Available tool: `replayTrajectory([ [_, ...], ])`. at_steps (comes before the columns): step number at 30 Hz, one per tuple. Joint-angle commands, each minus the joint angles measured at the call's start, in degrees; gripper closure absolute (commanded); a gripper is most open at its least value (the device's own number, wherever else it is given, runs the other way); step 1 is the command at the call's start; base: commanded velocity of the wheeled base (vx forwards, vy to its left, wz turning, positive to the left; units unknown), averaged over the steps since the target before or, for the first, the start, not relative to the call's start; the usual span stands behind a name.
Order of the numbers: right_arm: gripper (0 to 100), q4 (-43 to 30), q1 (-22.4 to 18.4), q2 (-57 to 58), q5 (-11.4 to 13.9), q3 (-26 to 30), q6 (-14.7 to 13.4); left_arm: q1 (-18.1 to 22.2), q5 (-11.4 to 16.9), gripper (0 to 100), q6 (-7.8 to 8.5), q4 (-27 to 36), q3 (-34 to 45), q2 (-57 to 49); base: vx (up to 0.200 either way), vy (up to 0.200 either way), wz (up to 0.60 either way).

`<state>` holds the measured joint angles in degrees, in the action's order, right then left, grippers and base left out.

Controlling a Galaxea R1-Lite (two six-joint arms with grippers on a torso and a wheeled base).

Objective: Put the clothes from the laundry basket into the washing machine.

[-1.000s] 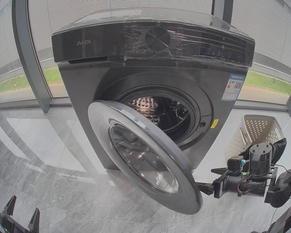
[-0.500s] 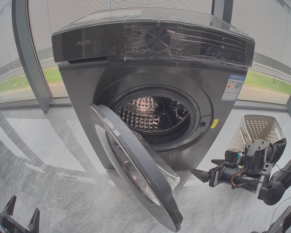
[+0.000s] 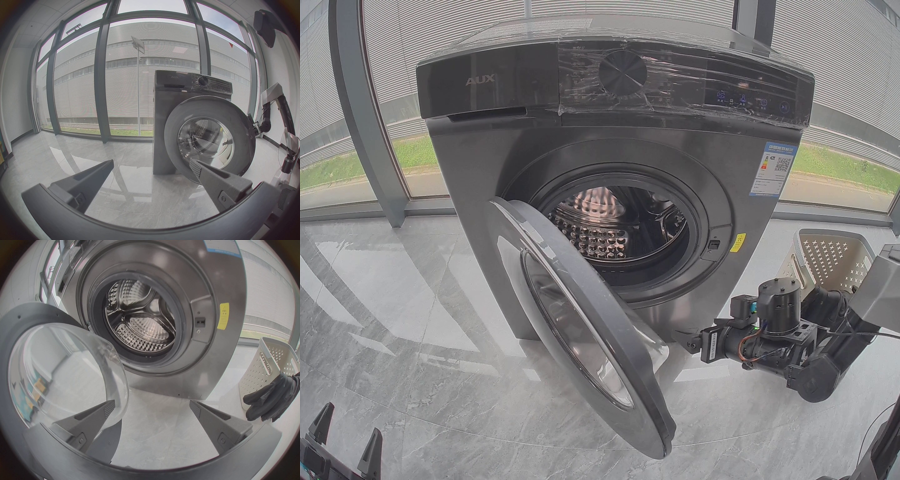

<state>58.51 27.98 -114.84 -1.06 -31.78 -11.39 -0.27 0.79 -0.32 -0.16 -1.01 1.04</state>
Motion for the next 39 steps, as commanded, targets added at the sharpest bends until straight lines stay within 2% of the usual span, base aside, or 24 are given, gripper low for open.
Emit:
replayTrajectory([
  [1, 0, 0.11, 2.34, -4.52, 0.09, -1.18, -0.13, 0.0, 0.0, 0, -0.03, -0.02, 1.01, -1.04, 0.0, 0.0, 0.0],
  [6, 0, 0.55, 5.51, -3.9, 0.09, 0.84, -0.13, 0.0, 0.0, 0, -0.03, -0.02, 1.01, -1.04, 0.0, 0.0, 0.0],
  [10, 0, 4.77, 5.16, -4.17, 0.09, 0.67, 0.14, 0.0, 0.0, 0, -0.03, -0.02, 1.01, -1.04, 0.0, 0.0, 0.0],
  [14, 0, 5.73, 5.25, -4.52, 0.18, -0.74, 0.14, 0.0, 0.0, 0, -0.03, -0.02, 1.01, -1.04, 0.0, 0.0, 0.0],
  [17, 0, 6.0, 5.77, -5.57, 0.36, -2.94, -0.04, 0.0, 0.0, 0, -0.03, -0.02, 1.01, -1.04, 0.0, 0.0, 0.0],
  [22, 0, 4.68, 6.65, -6.72, 0.88, -7.86, 0.05, 0.0, 0.0, 0, -0.03, -0.02, 1.01, -1.04, -0.2, 0.0, 0.0],
  [28, 0, 0.11, 8.06, -10.15, 0.88, -14.54, 0.4, 0.0, 0.0, 0, -0.03, -0.02, 1.01, -1.04, -0.033, 0.0, 0.0],
  [33, 0, -3.32, 11.66, -10.85, 0.88, -18.05, 0.4, 0.0, -0.09, 0, 0.05, -0.02, 1.01, -1.04, 0.0, 0.0, 0.0],
  [39, 0, -3.85, 14.65, -13.84, 0.88, -21.74, 0.31, 0.0, -0.09, 0, 0.05, -0.02, 1.01, -1.04, 0.0, 0.0, 0.0],
])
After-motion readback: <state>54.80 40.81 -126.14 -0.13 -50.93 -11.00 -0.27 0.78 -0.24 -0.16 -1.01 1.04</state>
